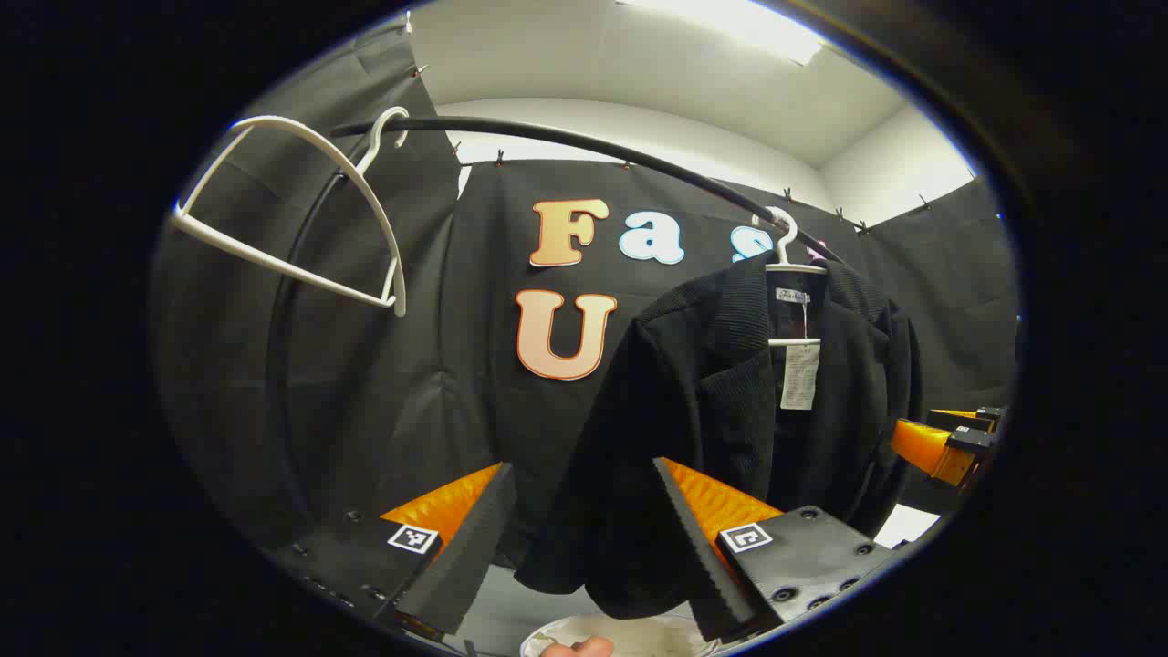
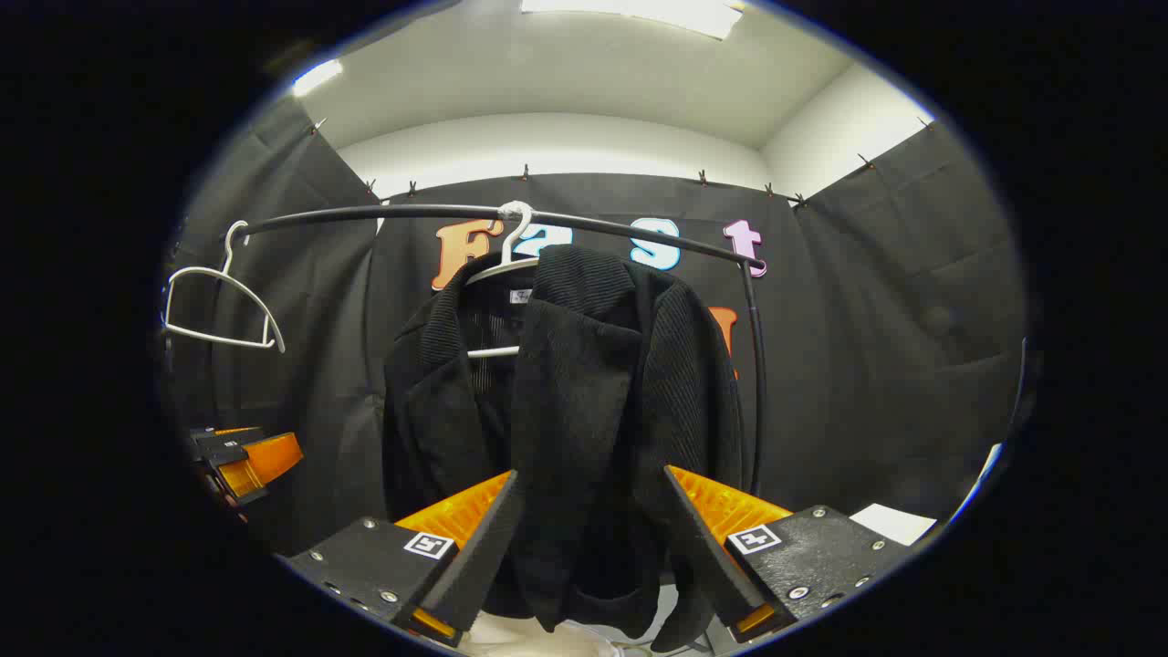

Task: Grasp the clothes on the hanger with both hands and then place them into the laundry hamper below.

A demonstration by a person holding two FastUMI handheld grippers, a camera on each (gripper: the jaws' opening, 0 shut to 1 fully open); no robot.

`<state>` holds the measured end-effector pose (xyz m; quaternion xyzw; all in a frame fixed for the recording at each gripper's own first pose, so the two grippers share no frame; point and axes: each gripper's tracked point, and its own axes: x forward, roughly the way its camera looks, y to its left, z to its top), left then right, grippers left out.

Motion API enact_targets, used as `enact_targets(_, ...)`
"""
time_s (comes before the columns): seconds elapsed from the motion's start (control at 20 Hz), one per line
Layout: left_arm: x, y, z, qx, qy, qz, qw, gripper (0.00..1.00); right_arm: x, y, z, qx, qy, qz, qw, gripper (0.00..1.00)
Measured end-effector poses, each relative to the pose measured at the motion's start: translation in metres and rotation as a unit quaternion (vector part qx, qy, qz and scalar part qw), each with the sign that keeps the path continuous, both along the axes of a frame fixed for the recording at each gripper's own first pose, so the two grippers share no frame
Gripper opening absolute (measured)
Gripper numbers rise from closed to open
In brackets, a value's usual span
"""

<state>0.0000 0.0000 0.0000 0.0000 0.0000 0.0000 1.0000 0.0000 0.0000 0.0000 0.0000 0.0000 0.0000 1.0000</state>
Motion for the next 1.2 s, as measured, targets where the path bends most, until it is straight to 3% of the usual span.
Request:
enact_targets(0.05,-0.002,0.001,-0.001,-0.001,0.001,0.001,1.0,0.96,-0.001,0.0,0.0,0.0,0.001,0.0,1.0,0.93)
enact_targets(0.1,-0.003,0.001,0.0,-0.003,0.001,0.002,1.0,0.96,-0.002,0.0,-0.001,0.0,0.001,0.0,1.0,0.99)
enact_targets(0.3,-0.007,0.004,-0.001,-0.005,0.004,0.007,1.0,0.96,-0.005,0.0,-0.002,0.002,0.005,0.001,1.0,0.99)
enact_targets(0.45,-0.009,0.006,0.0,-0.005,0.004,0.008,1.0,0.92,-0.007,0.001,-0.004,0.003,0.007,0.002,1.0,0.88)
enact_targets(0.5,-0.01,0.006,0.0,-0.005,0.004,0.009,1.0,0.96,-0.007,0.001,-0.005,0.002,0.008,0.002,1.0,0.89)
enact_targets(0.95,-0.013,0.007,0.0,-0.008,0.003,0.011,1.0,0.92,-0.008,0.002,-0.006,0.0,0.009,0.003,1.0,0.94)
enact_targets(1.15,-0.014,0.005,0.003,-0.006,0.0,0.009,1.0,0.96,-0.011,0.003,-0.005,0.002,0.009,0.003,1.0,0.94)
enact_targets(1.2,-0.015,0.005,0.003,-0.006,-0.001,0.008,1.0,1.0,-0.011,0.003,-0.006,0.002,0.011,0.003,1.0,0.99)
